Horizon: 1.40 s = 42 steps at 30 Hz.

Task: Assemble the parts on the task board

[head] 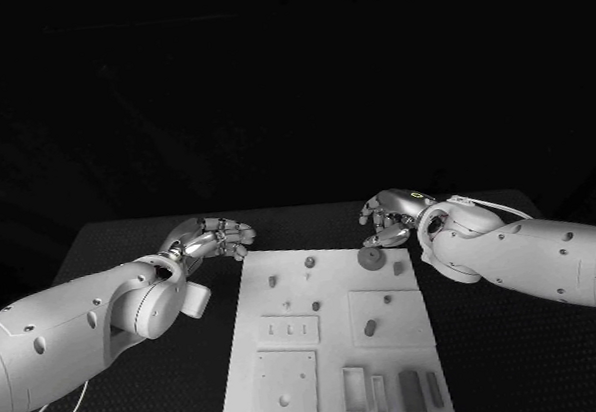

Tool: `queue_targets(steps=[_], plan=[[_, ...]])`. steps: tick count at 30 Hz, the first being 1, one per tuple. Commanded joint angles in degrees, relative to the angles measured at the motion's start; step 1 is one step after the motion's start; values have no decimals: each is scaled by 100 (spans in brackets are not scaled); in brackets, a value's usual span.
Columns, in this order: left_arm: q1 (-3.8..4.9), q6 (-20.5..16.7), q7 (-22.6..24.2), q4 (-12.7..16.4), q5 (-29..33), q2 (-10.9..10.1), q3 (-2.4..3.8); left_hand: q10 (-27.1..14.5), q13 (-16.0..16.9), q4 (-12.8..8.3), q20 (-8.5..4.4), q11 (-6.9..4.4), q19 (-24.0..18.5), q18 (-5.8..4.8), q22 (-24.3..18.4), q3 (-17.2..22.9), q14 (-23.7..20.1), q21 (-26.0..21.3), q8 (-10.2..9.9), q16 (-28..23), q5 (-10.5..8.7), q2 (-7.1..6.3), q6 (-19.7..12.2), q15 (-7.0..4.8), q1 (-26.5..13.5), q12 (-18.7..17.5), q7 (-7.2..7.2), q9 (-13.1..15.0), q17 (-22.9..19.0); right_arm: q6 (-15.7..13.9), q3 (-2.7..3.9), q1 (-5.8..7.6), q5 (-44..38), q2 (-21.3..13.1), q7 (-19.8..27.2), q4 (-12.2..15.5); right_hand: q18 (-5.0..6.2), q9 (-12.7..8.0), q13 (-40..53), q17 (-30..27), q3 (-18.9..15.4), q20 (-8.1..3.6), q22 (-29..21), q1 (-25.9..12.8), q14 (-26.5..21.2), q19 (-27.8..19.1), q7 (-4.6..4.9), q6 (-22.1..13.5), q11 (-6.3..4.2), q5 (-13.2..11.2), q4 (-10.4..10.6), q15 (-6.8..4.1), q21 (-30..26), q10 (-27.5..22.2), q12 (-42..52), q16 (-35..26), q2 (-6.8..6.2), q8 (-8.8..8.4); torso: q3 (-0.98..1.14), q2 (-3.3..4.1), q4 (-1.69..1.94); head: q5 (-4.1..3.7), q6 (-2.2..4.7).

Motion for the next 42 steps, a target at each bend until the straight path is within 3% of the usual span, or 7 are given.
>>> queue_targets(steps=[1, 3, 6, 7, 14, 25, 42], plan=[[1, 119, 105, 0, 60, 19, 4, 35, 6, 29, -6, 2, -38, 101, 86, 19, 13, 25, -34, -29, -5, 6, 15, 14, -40, -26, 8, 5, 10, 433, 1, -39, -448, 40, 151, -98, 74, -9, 638, 261, -105, -110, 152, -85, -36, 34, -31, 6, -114, 57, -15, -68, 397, -648, 822, 476, 20, -42, 18, 2, -13, -31, 3], [0, 114, 107, -4, 54, 16, 4, 35, 6, 32, -5, -1, -38, 100, 86, 18, 13, 25, -35, -30, -6, 9, 17, 14, -46, -28, 3, 6, 11, 431, 1, -83, -563, 84, 135, -196, 74, 9, 1100, 456, -124, -204, 146, -108, -10, 113, -28, 110, -117, 67, -18, -79, 726, -658, 1427, 809, 79, -1, 31, 3, -29, -32, 37], [-2, 173, 105, -15, 55, 36, 4, 33, 7, 33, -5, -5, -39, 99, 85, 18, 13, 25, -37, -31, -7, 9, 14, 14, -50, -30, -3, 7, 12, 490, 1, -151, -598, 111, 127, -304, 74, 15, 1414, 606, -51, -312, 141, -122, 82, 226, -61, 180, -150, 7, 39, -118, 1038, -592, 1823, 1078, 40, 10, 15, 3, -17, -59, 56], [-4, 203, 101, -16, 55, 38, 4, 33, 7, 33, -5, -6, -39, 99, 85, 18, 13, 25, -38, -32, -7, 9, 13, 14, -51, -31, -3, 7, 12, 473, 2, -177, -625, 116, 121, -327, 74, 17, 1483, 649, -43, -341, 143, -124, 117, 255, -62, 194, -153, 6, 42, -123, 1123, -558, 1910, 1150, 47, 12, 21, 6, -16, -61, 53], [-16, 233, 83, -34, 90, 31, 4, 24, 11, 33, -22, -8, -17, 102, 87, 15, 95, 40, -54, 14, -9, 22, 2, -18, -72, -50, -12, 12, 46, 498, 2, -277, -687, 192, 120, -502, 74, -9, 1766, 852, -8, -464, 130, -160, 285, 418, -64, 111, -160, 1, 84, -133, 1497, -384, 2237, 1453, 48, -62, 25, 6, -16, -63, 64], [-20, 224, 87, -38, 91, 16, 4, 17, 12, 31, -25, -11, -21, 98, 85, 11, 91, 38, -59, 12, -9, 17, -1, -19, -82, -58, -16, 13, 48, 509, 2, -320, -684, 150, 160, -459, 74, -20, 1854, 897, 0, -496, 123, -186, 325, 444, -54, 83, -150, 7, 102, -122, 1596, -334, 2305, 1502, 43, -82, 11, 0, -33, -49, -11], [-23, 217, 79, -55, 91, 27, 4, 15, 13, 30, -27, -12, -24, 96, 83, 12, 87, 36, -62, 9, -8, 22, -2, -19, -84, -63, -15, 15, 51, 598, 2, -354, -638, 238, 193, -533, 74, -1, 1922, 950, 98, -501, 115, -141, 354, 426, -54, 202, -149, -23, 112, -119, 1666, -312, 2316, 1539, 157, -26, 13, 1, -9, -42, -48]])
